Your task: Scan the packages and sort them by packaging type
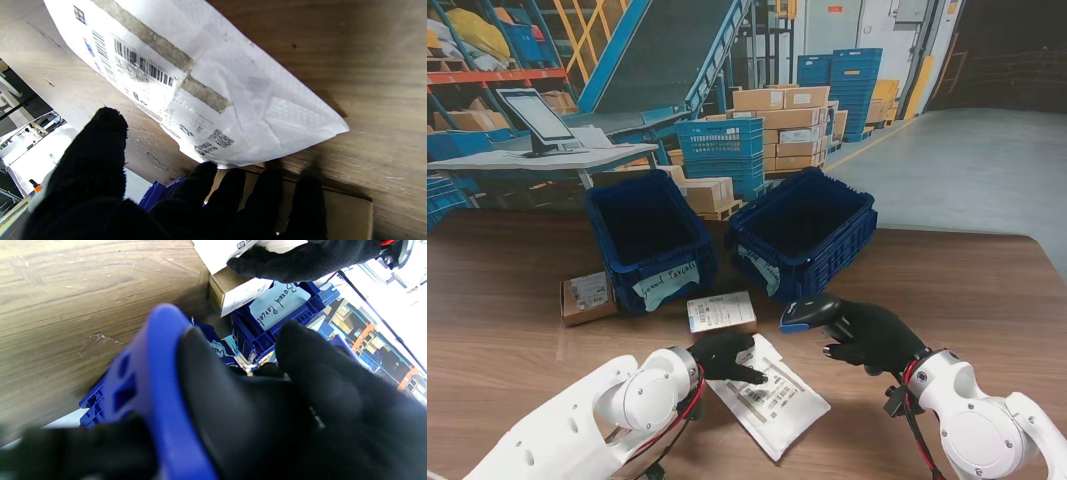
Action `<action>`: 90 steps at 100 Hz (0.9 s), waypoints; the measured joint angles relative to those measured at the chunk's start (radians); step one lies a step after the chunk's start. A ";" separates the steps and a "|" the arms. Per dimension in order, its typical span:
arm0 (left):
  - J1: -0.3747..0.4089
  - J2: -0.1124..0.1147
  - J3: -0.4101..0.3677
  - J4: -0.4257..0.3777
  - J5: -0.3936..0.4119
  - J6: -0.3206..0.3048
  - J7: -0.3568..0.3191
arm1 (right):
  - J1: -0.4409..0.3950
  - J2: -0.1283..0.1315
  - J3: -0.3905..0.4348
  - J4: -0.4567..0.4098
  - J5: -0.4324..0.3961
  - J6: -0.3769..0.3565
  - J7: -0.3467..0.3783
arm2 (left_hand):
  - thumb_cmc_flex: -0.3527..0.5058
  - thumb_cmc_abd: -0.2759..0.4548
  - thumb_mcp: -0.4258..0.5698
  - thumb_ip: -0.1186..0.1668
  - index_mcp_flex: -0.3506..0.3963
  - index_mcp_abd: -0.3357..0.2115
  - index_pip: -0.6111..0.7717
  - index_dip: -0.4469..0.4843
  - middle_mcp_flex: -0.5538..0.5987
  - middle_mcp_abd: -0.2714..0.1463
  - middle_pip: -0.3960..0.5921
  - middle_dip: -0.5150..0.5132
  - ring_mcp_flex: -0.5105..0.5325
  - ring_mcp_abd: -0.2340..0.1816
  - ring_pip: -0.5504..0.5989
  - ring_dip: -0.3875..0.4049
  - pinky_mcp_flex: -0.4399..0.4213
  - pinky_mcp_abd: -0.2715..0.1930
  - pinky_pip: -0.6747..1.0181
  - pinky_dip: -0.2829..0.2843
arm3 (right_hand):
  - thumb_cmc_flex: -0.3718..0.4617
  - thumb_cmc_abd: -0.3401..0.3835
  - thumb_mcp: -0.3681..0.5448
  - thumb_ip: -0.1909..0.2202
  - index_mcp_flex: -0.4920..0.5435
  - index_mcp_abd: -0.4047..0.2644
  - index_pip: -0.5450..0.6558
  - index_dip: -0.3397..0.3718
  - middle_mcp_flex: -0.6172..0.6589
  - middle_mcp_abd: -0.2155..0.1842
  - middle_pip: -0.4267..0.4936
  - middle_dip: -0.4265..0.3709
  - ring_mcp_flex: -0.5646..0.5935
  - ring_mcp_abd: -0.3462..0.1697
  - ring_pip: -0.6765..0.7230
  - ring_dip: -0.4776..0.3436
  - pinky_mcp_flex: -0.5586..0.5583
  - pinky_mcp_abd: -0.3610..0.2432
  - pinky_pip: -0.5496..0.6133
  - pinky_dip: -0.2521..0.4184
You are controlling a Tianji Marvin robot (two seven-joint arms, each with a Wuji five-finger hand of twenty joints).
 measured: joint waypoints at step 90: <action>-0.085 -0.050 0.105 0.131 0.084 0.028 0.162 | -0.010 -0.004 0.006 -0.009 0.003 0.012 -0.013 | 0.044 -0.168 0.300 0.000 0.113 -0.060 0.052 0.170 0.163 -0.026 0.042 0.145 0.080 -0.057 -0.029 0.028 0.071 0.025 0.048 -0.007 | 0.003 -0.006 0.001 0.000 0.015 0.000 -0.009 0.000 0.000 0.000 0.000 0.000 0.000 0.001 0.000 0.000 0.000 0.002 0.000 0.000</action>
